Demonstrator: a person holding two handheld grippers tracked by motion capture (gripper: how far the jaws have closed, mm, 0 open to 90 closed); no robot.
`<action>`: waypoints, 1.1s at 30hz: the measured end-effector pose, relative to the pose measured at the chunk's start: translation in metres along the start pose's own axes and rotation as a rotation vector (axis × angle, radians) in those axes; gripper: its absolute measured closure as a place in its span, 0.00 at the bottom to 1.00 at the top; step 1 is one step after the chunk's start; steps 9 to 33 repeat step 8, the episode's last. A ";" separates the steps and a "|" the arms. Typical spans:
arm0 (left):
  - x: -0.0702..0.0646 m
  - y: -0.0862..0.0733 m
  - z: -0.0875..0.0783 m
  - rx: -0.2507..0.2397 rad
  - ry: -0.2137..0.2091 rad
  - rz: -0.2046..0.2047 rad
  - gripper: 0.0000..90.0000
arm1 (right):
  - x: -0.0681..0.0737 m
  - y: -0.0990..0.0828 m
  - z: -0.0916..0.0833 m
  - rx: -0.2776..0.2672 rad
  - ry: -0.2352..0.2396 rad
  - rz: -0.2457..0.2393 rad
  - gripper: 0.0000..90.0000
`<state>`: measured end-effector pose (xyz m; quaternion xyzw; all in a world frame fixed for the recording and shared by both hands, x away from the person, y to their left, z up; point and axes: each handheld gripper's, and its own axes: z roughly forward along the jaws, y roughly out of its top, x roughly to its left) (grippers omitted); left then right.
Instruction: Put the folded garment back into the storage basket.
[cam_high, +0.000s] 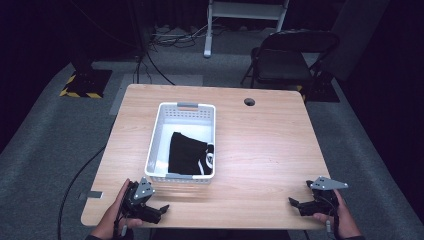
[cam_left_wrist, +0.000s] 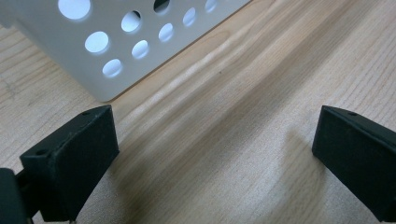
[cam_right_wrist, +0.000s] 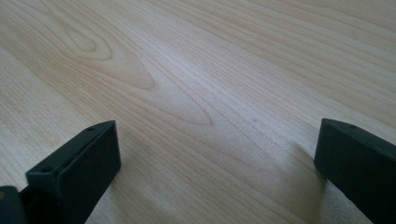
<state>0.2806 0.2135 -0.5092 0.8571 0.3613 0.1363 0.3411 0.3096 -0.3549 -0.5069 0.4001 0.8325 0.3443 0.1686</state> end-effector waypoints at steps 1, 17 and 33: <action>0.000 0.000 0.000 0.000 0.000 0.000 0.00 | 0.000 0.000 0.000 0.000 0.000 0.000 0.01; 0.000 0.000 0.000 0.000 0.000 0.000 0.00 | 0.000 0.000 0.000 0.000 0.002 -0.002 0.01; 0.000 0.000 0.000 0.000 0.000 0.000 0.00 | 0.000 0.000 0.000 0.000 0.002 -0.002 0.01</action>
